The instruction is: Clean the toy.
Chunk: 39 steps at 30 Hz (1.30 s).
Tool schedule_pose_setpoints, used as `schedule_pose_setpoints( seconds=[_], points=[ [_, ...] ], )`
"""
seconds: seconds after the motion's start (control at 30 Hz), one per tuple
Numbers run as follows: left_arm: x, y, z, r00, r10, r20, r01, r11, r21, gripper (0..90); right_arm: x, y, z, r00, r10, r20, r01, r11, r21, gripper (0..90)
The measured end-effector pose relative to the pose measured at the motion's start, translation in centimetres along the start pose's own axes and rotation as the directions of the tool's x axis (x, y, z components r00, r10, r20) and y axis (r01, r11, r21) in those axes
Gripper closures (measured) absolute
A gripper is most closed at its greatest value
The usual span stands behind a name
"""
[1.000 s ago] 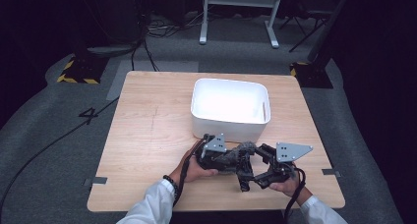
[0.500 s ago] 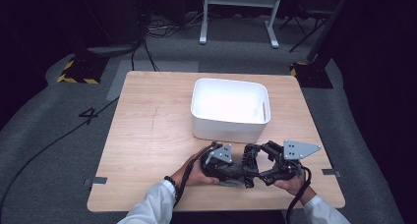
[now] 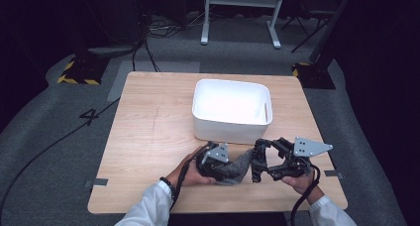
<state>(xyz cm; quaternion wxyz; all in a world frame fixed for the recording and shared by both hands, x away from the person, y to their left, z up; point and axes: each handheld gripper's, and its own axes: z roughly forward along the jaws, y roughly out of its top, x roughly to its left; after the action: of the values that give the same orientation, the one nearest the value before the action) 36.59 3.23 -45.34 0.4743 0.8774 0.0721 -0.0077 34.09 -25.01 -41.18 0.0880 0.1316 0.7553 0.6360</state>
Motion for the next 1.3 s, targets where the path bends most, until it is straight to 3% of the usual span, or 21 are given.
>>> schedule_pose_setpoints(
  seconds=[0.13, 0.23, 0.43, 0.53, 0.67, 0.77, 0.87, 1.0, 1.13, 1.2, 1.3],
  points=[
    [-0.4, 0.8, -1.1, 0.9986, -0.008, -0.052, 0.004, 0.9968, -0.08, 65.7, 0.3, -0.4, 0.7, 0.9998, -0.01, -0.016, 0.011, 0.999, 0.033, 25.4],
    [-0.7, 1.1, -0.9, 0.9989, -0.006, -0.046, 0.001, 0.995, -0.1, 65.6, 0.5, -0.5, 1.1, 0.9997, -0.01, -0.021, 0.011, 0.999, 0.038, 25.4],
    [-1.4, 1.2, 0.9, 0.9998, 0.016, 0.008, -0.016, 0.9989, -0.043, 65.8, 0.6, -0.4, 1.2, 0.9999, -0.011, -0.009, 0.012, 1.0, 0.026, 25.4],
    [-1.8, 1.0, 1.9, 0.9992, 0.028, 0.03, -0.028, 0.9996, 0.001, 66.1, 0.5, -0.3, 0.9, 0.9997, -0.015, 0.018, 0.015, 1.0, 0.019, 25.4],
    [-2.6, 1.0, 3.0, 0.9938, 0.075, 0.082, -0.08, 0.9948, 0.062, 66.3, -0.1, -0.3, 0.2, 0.9983, 0.003, 0.058, -0.003, 1.0, 0.001, 25.4],
    [-3.1, 1.0, 3.2, 0.9902, 0.103, 0.095, -0.111, 0.9899, 0.088, 66.4, -0.5, -0.3, -0.2, 0.9969, 0.02, 0.077, -0.019, 1.0, -0.008, 25.4],
    [-3.1, 1.0, 2.7, 0.992, 0.094, 0.085, -0.1, 0.9917, 0.081, 66.4, -0.7, -0.3, -0.2, 0.9952, 0.015, 0.097, -0.015, 1.0, 0.001, 25.4],
    [-2.9, 1.2, 1.2, 0.9939, 0.093, 0.059, -0.094, 0.9954, 0.016, 66.6, -0.9, -0.6, -0.1, 0.9934, 0.014, 0.114, -0.016, 1.0, 0.017, 25.4],
    [-2.6, 1.6, -0.4, 0.9975, 0.07, -0.002, -0.07, 0.9958, -0.059, 66.6, -1.1, -0.9, 0.1, 0.9941, 0.034, 0.103, -0.036, 0.999, 0.019, 25.4],
    [-2.4, 1.6, -0.4, 0.9979, 0.063, -0.018, -0.064, 0.9956, -0.069, 66.7, -1.0, -0.8, 0.3, 0.9948, 0.034, 0.096, -0.035, 0.999, 0.018, 25.4],
    [-2.3, 1.6, 0.3, 0.9973, 0.054, -0.049, -0.057, 0.9973, -0.047, 66.9, -0.7, -0.7, 0.6, 0.9966, 0.04, 0.072, -0.04, 0.999, 0.009, 25.4]
  ],
)
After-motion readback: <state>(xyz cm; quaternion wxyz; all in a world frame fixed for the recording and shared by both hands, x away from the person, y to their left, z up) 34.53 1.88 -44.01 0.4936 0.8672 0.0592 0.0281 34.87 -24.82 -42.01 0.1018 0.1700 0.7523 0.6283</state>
